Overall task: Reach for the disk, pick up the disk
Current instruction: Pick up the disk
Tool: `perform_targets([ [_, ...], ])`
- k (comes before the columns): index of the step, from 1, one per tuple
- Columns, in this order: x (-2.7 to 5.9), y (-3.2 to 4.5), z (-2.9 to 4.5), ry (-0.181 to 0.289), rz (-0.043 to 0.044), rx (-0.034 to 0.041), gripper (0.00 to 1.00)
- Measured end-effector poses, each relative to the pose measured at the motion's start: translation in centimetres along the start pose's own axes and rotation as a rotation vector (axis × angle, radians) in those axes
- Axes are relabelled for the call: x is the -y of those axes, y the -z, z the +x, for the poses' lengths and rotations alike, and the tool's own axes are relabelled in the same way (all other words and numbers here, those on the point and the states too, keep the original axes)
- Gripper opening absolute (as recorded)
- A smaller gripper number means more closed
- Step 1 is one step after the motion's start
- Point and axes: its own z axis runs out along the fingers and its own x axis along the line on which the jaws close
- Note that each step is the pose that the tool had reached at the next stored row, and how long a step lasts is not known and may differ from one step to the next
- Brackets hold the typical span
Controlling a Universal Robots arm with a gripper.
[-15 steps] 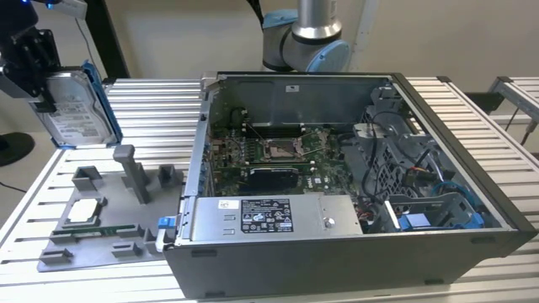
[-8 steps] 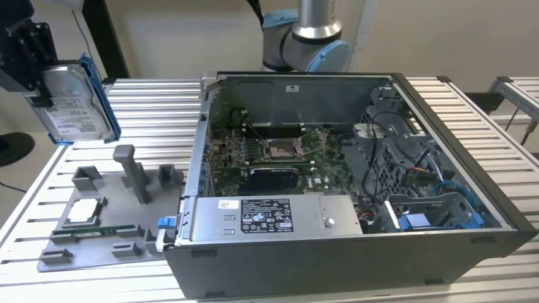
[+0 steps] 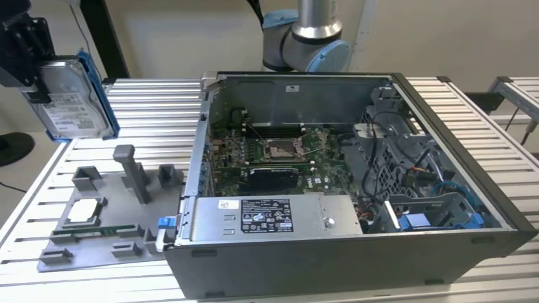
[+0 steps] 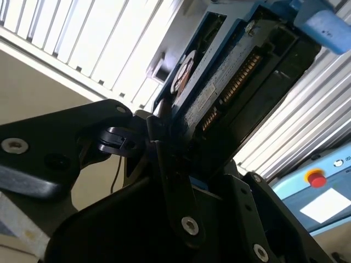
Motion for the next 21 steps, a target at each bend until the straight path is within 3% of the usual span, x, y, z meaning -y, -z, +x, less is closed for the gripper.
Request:
perform_targets([
  [21,-0.04,1.74,-0.02,0.000,0.0000,0.0000,0.00],
])
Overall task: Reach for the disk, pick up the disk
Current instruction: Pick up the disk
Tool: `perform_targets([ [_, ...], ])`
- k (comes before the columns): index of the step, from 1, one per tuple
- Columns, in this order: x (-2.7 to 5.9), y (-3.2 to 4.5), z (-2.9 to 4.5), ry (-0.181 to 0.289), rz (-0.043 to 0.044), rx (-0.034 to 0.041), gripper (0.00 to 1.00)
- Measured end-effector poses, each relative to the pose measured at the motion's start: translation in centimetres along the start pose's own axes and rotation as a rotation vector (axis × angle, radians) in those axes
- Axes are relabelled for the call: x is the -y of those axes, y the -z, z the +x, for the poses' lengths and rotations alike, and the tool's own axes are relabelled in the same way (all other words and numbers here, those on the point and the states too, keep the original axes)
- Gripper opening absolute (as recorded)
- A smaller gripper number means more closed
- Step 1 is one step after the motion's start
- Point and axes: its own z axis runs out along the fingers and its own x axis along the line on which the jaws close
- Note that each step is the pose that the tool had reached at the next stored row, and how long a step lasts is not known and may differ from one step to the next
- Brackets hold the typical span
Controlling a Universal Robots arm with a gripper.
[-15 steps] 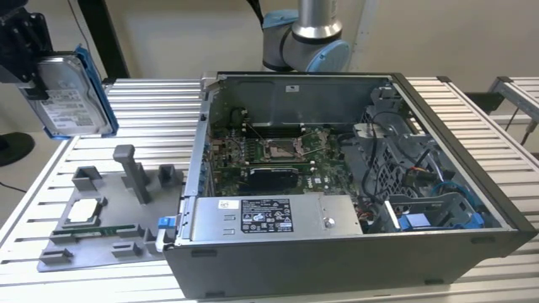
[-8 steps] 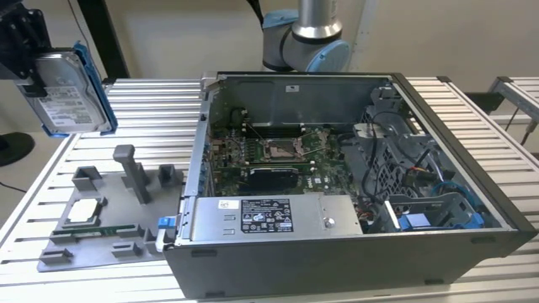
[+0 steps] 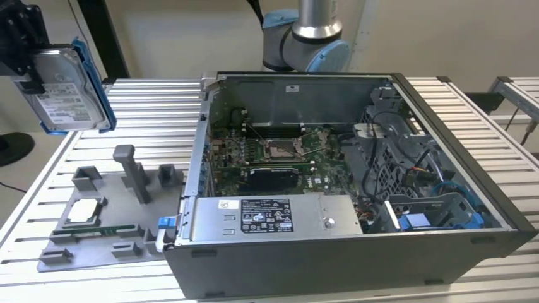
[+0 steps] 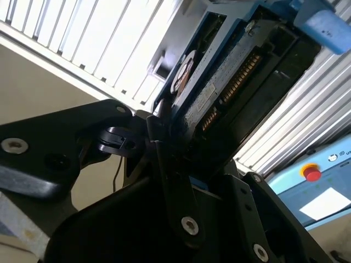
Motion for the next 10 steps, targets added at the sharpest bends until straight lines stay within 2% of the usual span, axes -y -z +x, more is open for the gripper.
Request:
perform_targets([
  [10,-0.04,1.75,-0.01,0.000,0.0002,0.0001,0.00],
])
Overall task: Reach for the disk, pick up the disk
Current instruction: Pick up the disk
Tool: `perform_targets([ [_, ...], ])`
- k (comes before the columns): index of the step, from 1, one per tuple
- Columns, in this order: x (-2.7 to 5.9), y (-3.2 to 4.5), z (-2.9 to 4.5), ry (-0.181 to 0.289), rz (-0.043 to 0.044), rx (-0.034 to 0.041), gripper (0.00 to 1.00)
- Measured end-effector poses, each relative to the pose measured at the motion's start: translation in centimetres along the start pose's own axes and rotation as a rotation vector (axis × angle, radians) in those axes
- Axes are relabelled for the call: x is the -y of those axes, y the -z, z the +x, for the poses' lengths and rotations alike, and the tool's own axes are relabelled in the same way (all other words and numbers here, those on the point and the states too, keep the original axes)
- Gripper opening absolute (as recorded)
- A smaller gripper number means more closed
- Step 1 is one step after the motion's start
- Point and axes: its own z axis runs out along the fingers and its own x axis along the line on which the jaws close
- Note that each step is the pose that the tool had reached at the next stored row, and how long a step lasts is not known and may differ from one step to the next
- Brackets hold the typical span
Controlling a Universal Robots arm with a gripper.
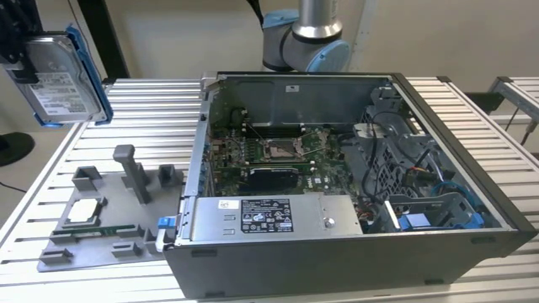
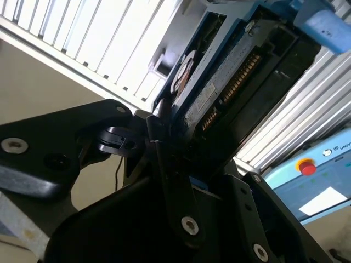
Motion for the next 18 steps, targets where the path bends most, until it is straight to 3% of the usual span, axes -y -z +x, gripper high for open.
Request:
perform_targets([
  [18,-0.07,3.09,-0.03,0.000,0.0000,0.0000,0.00],
])
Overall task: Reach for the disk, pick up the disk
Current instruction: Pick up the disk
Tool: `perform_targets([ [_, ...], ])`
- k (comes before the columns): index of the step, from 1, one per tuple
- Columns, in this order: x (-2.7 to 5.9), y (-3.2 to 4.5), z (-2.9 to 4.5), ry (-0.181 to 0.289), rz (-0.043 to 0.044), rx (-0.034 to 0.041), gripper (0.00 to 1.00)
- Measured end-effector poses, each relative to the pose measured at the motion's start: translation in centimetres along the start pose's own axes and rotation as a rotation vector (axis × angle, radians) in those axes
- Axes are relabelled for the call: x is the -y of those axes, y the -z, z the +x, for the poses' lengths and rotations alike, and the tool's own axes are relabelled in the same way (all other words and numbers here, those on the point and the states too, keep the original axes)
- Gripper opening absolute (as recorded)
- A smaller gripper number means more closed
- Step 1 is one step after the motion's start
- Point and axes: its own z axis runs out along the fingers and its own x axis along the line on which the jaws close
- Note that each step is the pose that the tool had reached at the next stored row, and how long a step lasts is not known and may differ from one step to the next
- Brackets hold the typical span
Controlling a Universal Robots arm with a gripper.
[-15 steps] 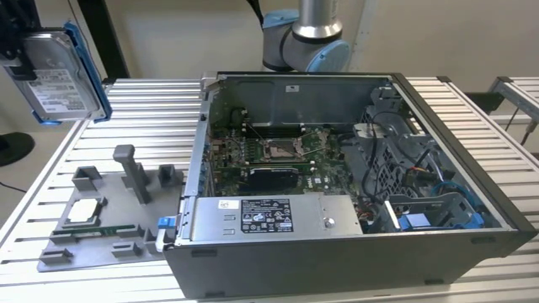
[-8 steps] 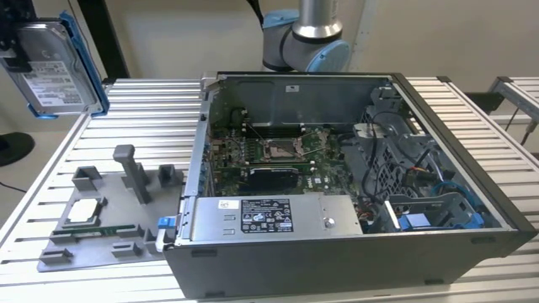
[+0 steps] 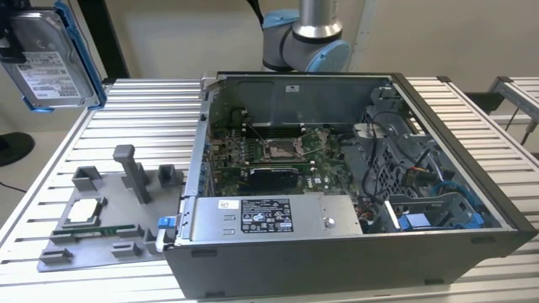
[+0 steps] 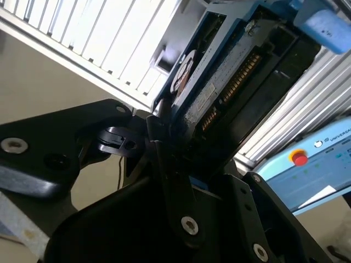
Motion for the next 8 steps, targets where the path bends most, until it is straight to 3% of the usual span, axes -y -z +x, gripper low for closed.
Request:
perform_targets([
  [8,-0.03,1.34,-0.01,0.000,0.0001,0.0000,0.00],
])
